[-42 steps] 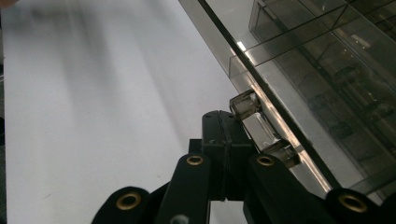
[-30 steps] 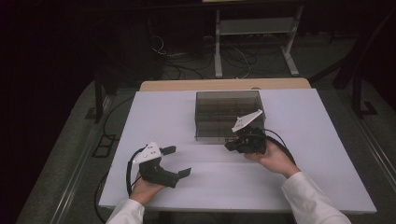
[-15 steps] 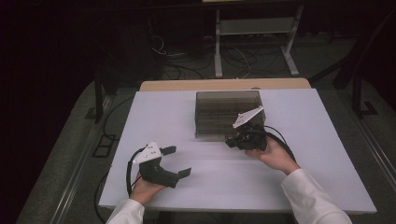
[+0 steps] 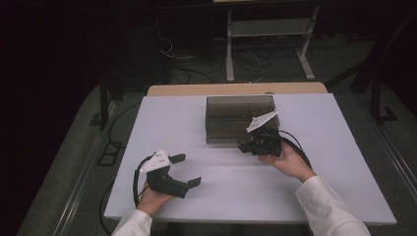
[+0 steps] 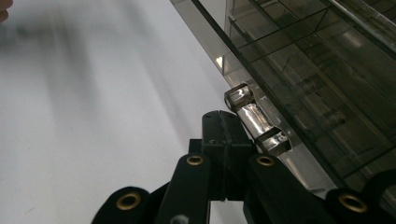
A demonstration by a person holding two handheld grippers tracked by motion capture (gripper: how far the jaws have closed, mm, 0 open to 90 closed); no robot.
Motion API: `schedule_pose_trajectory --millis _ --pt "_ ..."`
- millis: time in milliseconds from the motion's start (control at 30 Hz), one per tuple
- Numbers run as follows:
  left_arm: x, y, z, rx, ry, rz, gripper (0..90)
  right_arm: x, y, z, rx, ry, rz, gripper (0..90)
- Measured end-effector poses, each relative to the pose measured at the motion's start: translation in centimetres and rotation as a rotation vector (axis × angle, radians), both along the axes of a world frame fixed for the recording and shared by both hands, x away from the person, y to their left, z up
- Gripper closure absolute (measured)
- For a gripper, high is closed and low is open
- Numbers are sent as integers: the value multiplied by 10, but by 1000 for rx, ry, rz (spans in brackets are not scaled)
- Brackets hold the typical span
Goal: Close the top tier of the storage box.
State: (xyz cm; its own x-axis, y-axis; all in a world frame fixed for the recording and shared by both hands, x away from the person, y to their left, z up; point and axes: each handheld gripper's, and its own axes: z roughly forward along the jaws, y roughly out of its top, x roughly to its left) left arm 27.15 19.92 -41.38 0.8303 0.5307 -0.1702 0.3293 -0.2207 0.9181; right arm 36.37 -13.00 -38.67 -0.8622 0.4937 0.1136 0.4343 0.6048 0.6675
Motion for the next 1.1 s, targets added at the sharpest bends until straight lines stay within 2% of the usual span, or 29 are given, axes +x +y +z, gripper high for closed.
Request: schedule_pose_trajectory --millis 1100 --pt "0 1 0 -2 -1 1 0 18 -3 0 8 21 -33 889"
